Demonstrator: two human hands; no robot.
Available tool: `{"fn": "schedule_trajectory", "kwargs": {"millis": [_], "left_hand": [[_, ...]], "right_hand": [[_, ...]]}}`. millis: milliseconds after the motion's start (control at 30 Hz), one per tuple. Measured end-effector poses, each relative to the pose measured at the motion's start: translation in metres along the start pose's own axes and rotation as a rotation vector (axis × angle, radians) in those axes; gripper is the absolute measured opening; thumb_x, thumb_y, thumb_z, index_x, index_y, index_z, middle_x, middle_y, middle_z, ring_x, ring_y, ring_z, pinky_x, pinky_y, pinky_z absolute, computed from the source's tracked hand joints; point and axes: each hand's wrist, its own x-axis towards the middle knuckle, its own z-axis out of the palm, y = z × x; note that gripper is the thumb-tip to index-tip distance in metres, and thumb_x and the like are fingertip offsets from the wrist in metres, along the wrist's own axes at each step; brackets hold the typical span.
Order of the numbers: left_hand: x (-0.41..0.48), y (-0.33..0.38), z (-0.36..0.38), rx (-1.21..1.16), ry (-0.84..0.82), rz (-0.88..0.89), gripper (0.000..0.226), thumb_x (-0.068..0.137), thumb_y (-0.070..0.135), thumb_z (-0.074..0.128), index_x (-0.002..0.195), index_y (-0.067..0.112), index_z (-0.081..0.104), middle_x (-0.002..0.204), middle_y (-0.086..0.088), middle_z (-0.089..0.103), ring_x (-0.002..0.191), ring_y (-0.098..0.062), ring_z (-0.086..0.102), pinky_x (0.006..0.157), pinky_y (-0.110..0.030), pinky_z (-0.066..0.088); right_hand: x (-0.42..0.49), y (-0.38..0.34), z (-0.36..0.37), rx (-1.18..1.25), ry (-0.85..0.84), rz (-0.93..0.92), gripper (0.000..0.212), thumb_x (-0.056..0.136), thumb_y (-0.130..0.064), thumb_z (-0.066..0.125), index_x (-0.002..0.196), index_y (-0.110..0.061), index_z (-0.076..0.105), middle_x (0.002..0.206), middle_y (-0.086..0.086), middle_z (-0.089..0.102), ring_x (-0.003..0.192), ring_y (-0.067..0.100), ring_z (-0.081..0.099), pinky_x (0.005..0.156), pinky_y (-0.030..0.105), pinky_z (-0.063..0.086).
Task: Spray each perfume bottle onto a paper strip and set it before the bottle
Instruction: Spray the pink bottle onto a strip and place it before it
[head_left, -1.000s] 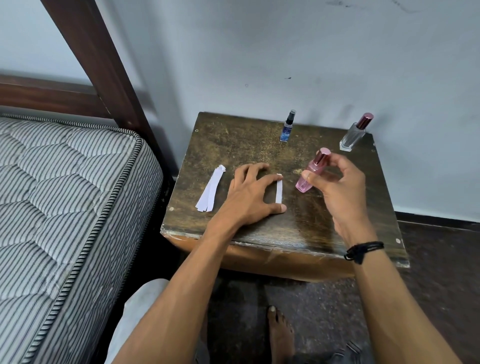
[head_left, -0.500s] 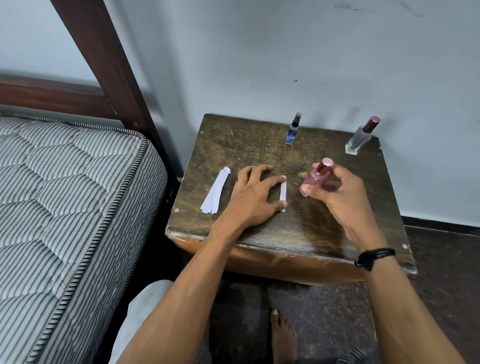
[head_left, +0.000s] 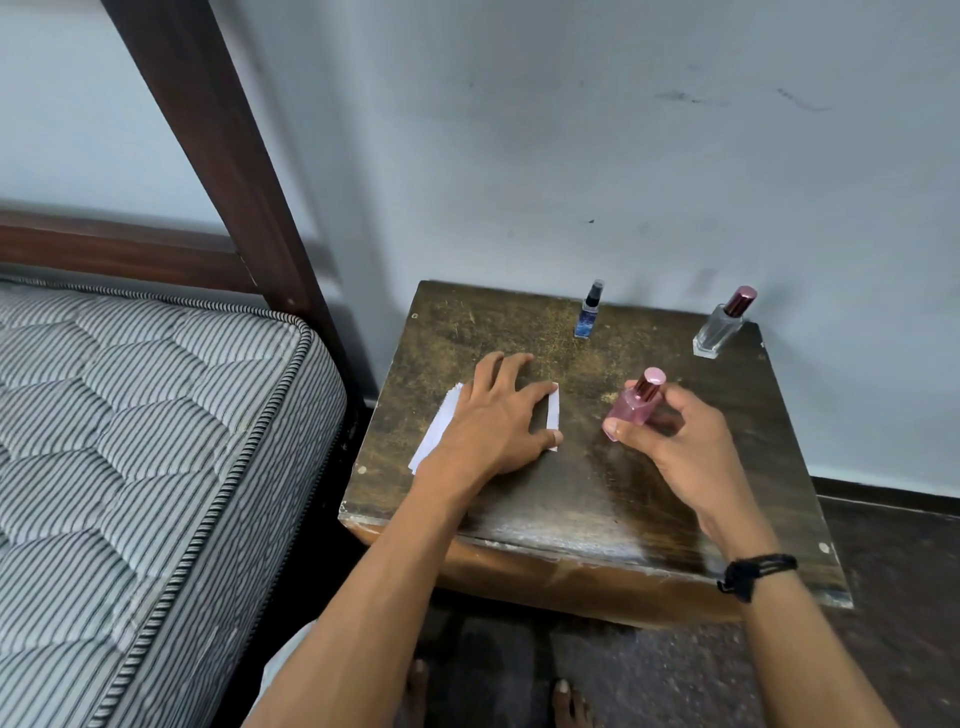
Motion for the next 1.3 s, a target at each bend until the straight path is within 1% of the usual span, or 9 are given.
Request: {"fn": "schedule_trajectory", "kwargs": {"millis": [133,200,300,400,600,800,1000,1133,1300], "left_hand": [[0.021,-0.012,-0.015,0.145,-0.036,0.033,0.066,0.088,0.06,0.061,0.147,0.039,0.043,0.168,0.001,0.006,0.153,-0.028,-0.02,0.123,-0.051,-0.007],[0.03,-0.018,-0.022,0.212,-0.046,0.046,0.066,0.088,0.062,0.06,0.148,0.041,0.042,0.168,0.001,0.004,0.152,-0.03,-0.025,0.122,-0.057,-0.012],[0.037,-0.022,-0.024,0.208,-0.034,0.044,0.081,0.084,0.062,0.065,0.153,0.036,0.031,0.168,0.003,0.002,0.152,-0.028,-0.025,0.12,-0.062,-0.011],[0.037,-0.024,-0.021,0.086,0.007,0.027,0.088,0.08,0.055,0.073,0.152,0.037,0.026,0.167,0.004,0.006,0.153,-0.026,-0.019,0.122,-0.06,-0.007],[0.037,-0.029,-0.014,-0.042,-0.024,0.018,0.071,0.083,0.047,0.071,0.144,0.05,0.035,0.168,0.007,0.005,0.153,-0.024,-0.021,0.121,-0.057,-0.011],[0.042,-0.04,-0.011,-0.066,-0.028,-0.03,0.06,0.083,0.055,0.068,0.139,0.049,0.047,0.168,0.008,0.008,0.153,-0.024,-0.022,0.121,-0.058,-0.013],[0.043,-0.057,-0.018,-0.052,-0.011,-0.078,0.057,0.087,0.058,0.063,0.141,0.052,0.045,0.168,0.009,0.008,0.153,-0.023,-0.023,0.12,-0.057,-0.015],[0.044,-0.073,-0.024,-0.049,-0.011,-0.108,0.059,0.088,0.062,0.06,0.143,0.054,0.041,0.168,0.01,0.006,0.153,-0.024,-0.023,0.12,-0.059,-0.015],[0.051,-0.086,-0.028,-0.107,0.004,-0.117,0.06,0.086,0.061,0.064,0.142,0.053,0.044,0.168,0.009,0.008,0.153,-0.022,-0.02,0.12,-0.056,-0.013]], "right_hand": [[-0.001,0.002,-0.001,0.011,-0.012,0.004,0.042,0.079,-0.026,0.089,0.117,-0.028,0.072,0.11,-0.013,0.076,0.099,-0.006,0.068,0.08,0.016,0.045],[0.0,0.002,-0.001,0.015,-0.016,0.002,0.041,0.08,-0.025,0.089,0.117,-0.028,0.072,0.111,-0.012,0.076,0.101,-0.004,0.068,0.081,0.016,0.045],[0.0,0.004,-0.002,0.009,-0.017,0.002,0.043,0.078,-0.028,0.09,0.117,-0.03,0.072,0.112,-0.01,0.076,0.101,-0.001,0.07,0.087,0.022,0.049],[0.001,0.006,-0.003,0.006,-0.015,0.005,0.048,0.077,-0.031,0.091,0.12,-0.03,0.071,0.113,-0.008,0.075,0.104,0.003,0.071,0.094,0.028,0.05],[0.002,0.008,-0.003,0.007,-0.02,-0.015,0.046,0.077,-0.028,0.09,0.119,-0.029,0.071,0.115,-0.008,0.075,0.106,0.004,0.07,0.087,0.02,0.047],[0.002,0.009,-0.002,0.003,-0.013,-0.019,0.049,0.077,-0.031,0.09,0.122,-0.027,0.07,0.115,-0.009,0.075,0.107,0.004,0.07,0.086,0.019,0.047],[0.003,0.007,-0.001,0.014,-0.012,-0.041,0.046,0.079,-0.026,0.089,0.121,-0.028,0.07,0.117,-0.012,0.072,0.108,0.001,0.068,0.081,0.012,0.044],[0.003,0.011,-0.002,0.015,-0.018,-0.073,0.038,0.079,-0.026,0.089,0.112,-0.03,0.071,0.119,-0.01,0.072,0.11,0.005,0.069,0.085,0.014,0.047],[0.003,0.013,0.0,0.011,-0.008,-0.101,0.033,0.078,-0.025,0.089,0.107,-0.029,0.073,0.118,-0.01,0.072,0.107,0.003,0.07,0.093,0.019,0.05]]}}
